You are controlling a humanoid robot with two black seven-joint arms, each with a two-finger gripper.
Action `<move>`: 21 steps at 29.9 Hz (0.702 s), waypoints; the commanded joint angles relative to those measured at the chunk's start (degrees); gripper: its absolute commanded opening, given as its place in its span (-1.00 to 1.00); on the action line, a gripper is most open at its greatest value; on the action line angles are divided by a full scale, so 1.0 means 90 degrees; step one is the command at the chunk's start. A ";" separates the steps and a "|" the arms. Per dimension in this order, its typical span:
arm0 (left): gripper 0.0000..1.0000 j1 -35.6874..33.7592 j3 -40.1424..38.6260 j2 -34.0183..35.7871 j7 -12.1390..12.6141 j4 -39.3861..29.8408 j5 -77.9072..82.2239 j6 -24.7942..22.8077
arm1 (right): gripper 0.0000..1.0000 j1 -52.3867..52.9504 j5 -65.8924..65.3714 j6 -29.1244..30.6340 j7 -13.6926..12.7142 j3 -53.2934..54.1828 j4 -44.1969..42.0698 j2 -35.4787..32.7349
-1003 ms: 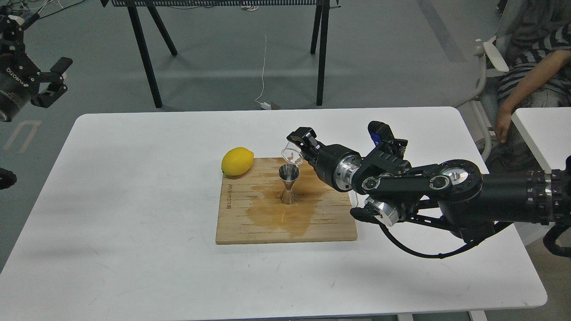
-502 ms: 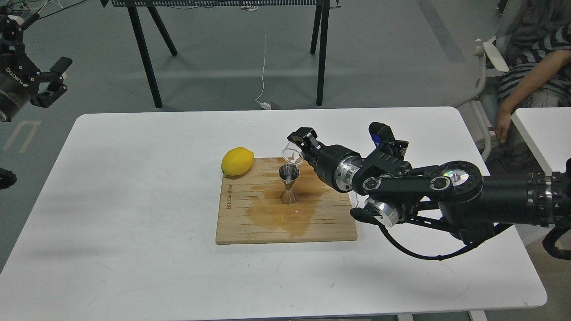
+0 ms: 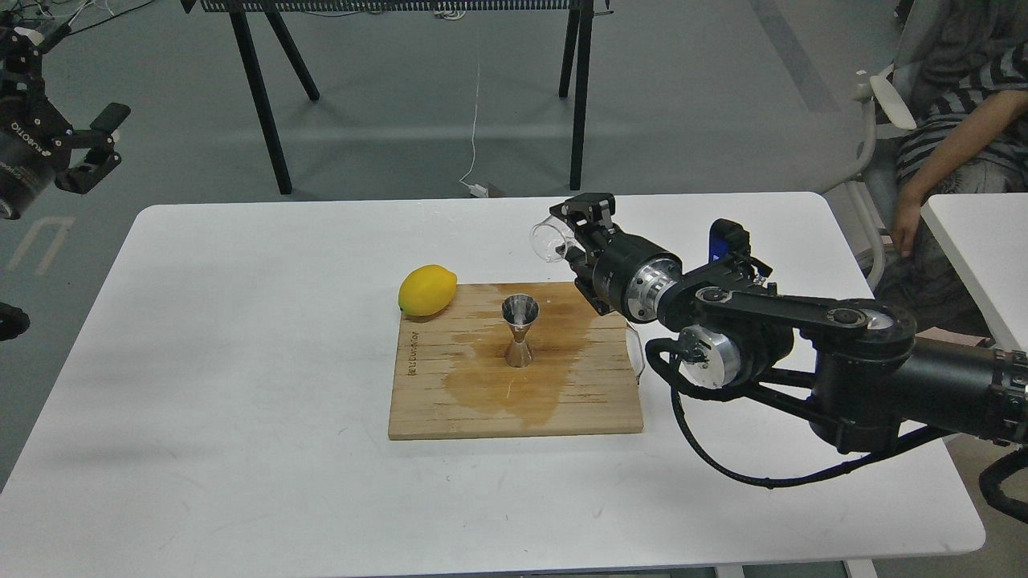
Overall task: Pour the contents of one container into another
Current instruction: 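Turn the glass cup upright and carry it back with the right gripper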
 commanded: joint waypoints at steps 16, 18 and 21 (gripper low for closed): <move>0.99 0.0000 0.0000 0.0000 0.0019 0.0000 0.0000 0.0000 | -0.37 -0.3097 0.1947 0.0953 0.0289 0.4528 0.0630 -0.1203; 0.99 -0.0010 0.0000 0.0000 0.0019 0.0000 0.0000 0.0000 | -0.37 -0.3575 0.1938 0.1383 0.0250 0.4967 0.0601 -0.1243; 0.99 -0.0010 0.0000 0.0019 0.0009 0.0000 0.0000 0.0000 | -0.37 -0.4230 0.1918 0.2056 0.0240 0.5515 0.0494 -0.1243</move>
